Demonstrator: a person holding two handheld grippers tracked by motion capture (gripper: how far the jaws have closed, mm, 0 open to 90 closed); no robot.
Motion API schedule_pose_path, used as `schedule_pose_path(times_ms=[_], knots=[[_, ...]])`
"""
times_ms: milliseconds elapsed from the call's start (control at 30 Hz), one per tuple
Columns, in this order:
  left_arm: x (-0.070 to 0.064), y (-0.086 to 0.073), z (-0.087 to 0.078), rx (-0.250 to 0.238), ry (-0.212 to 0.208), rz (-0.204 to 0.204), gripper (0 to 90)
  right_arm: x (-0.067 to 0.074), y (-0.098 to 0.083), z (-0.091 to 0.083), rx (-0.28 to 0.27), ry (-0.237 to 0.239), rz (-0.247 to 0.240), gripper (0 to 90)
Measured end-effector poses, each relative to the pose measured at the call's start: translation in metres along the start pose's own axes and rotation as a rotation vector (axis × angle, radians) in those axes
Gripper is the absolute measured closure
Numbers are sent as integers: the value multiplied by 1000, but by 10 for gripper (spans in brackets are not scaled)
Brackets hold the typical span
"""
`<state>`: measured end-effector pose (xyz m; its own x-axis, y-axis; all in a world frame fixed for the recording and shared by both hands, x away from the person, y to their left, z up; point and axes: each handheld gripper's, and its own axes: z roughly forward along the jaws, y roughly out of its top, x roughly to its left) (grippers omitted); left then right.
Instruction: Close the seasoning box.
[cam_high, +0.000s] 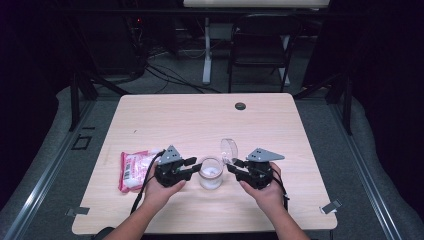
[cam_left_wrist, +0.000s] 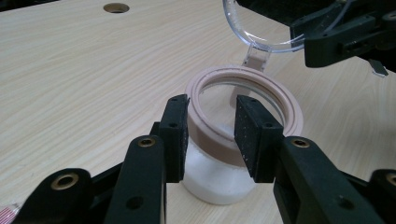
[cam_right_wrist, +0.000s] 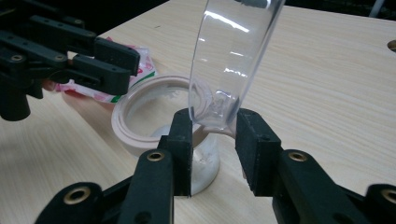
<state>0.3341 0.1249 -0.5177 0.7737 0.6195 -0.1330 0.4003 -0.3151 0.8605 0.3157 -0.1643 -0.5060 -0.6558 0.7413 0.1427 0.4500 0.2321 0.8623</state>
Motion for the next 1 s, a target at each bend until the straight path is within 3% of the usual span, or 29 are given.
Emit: schedule_pose_path(times_ms=[533, 1000], knots=[[12, -15, -26, 2, 96, -43, 613, -30, 12, 15, -40, 60, 135, 732], [21, -33, -49, 19, 172, -96, 614, -44, 27, 36, -49, 71, 163, 757]])
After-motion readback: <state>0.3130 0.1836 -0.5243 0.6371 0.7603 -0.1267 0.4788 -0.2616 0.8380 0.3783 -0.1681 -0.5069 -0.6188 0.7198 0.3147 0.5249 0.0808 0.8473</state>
